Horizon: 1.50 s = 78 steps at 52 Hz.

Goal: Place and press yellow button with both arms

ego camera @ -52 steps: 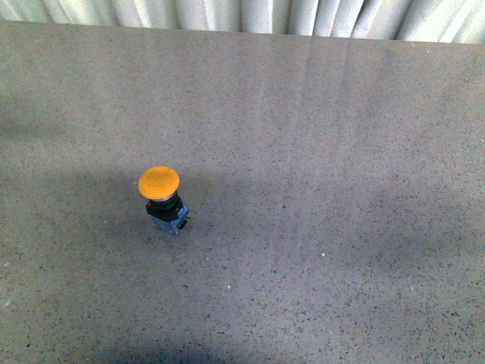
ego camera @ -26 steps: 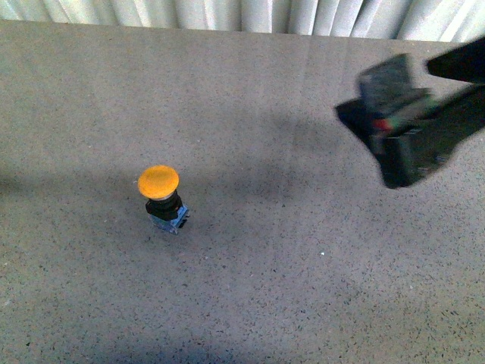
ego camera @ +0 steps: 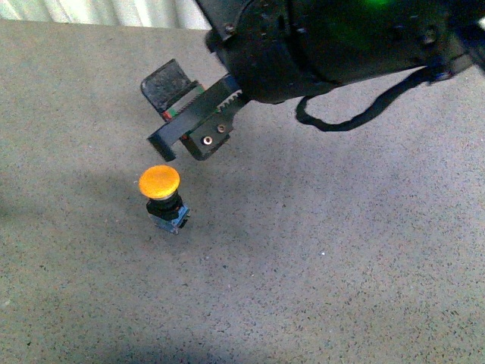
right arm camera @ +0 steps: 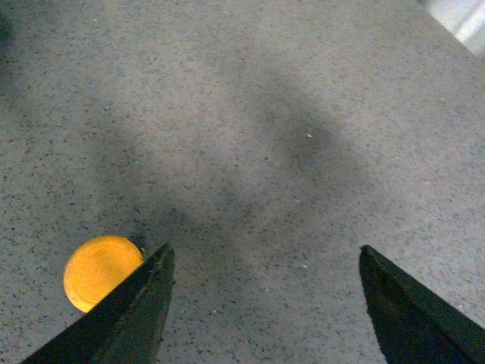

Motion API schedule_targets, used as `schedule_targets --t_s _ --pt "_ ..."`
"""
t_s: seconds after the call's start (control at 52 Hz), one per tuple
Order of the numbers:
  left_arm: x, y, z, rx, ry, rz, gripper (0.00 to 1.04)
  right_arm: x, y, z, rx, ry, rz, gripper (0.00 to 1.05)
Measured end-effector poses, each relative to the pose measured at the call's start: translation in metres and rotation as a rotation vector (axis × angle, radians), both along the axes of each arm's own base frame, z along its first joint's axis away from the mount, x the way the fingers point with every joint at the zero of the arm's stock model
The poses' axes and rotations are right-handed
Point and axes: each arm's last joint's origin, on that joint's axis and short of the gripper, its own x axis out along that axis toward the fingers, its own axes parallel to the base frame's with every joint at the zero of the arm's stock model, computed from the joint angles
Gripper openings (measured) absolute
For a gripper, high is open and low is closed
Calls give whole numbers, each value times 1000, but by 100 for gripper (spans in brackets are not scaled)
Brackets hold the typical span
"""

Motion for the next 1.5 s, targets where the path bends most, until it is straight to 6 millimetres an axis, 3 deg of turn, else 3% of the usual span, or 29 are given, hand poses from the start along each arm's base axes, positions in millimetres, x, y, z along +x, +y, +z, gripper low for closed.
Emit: schedule_targets --t_s 0.154,0.365,0.731,1.0,1.154,1.5 --pt "-7 0 3 0 -9 0 1 1 22 -7 0 45 62 41" --pt "-15 0 5 0 -17 0 1 0 32 -20 84 165 64 1" --pt "-25 0 6 0 -19 0 1 -1 37 -37 192 309 42 1" --pt "-30 0 5 0 -20 0 1 0 37 -47 177 334 26 1" --pt "-41 0 1 0 -3 0 1 5 39 -49 144 372 4 1" --pt "-41 0 1 0 -2 0 1 7 37 -50 203 399 -31 1"
